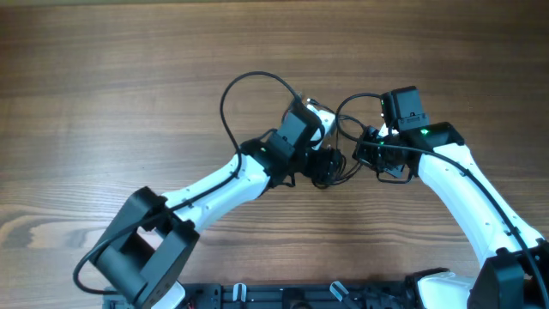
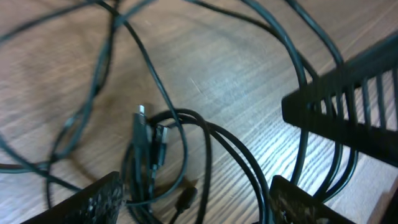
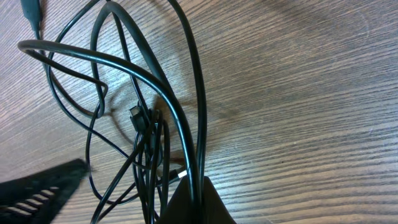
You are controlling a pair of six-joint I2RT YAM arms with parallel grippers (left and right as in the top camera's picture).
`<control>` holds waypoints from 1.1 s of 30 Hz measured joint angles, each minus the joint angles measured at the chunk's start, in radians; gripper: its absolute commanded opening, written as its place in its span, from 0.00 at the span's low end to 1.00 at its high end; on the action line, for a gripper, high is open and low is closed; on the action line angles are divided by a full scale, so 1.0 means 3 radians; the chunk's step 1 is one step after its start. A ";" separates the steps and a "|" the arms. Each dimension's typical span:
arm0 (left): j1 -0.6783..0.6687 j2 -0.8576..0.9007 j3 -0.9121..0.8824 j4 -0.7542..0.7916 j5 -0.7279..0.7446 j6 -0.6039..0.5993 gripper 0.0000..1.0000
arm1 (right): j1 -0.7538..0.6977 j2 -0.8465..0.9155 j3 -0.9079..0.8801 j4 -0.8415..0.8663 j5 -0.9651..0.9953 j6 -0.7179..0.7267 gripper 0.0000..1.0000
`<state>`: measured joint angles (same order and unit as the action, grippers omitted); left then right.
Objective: Untangle cables
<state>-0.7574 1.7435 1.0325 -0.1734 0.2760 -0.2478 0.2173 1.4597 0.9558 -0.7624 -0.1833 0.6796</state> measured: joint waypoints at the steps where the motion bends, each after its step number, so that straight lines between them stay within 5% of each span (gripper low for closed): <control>1: -0.0024 0.0020 0.0000 0.0013 0.0013 0.0000 0.76 | 0.0000 0.0000 0.0000 -0.0001 0.0001 0.0000 0.04; 14: -0.0122 0.0226 0.0000 0.0025 0.0036 -0.0001 0.71 | 0.0000 0.0000 0.0000 -0.0010 -0.0001 0.0000 0.04; 22: -0.0122 0.0230 0.0000 -0.0031 0.0123 -0.0003 0.41 | 0.0000 0.0000 0.0000 -0.0010 -0.0003 0.0000 0.04; 33: -0.0135 0.0230 0.0000 -0.0225 0.0117 0.0000 0.35 | 0.0000 0.0000 0.0000 -0.0010 -0.0027 0.0000 0.04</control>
<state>-0.7979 1.8126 1.0325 -0.2409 0.3111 -0.2478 0.2173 1.4597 0.9558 -0.7654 -0.1913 0.6796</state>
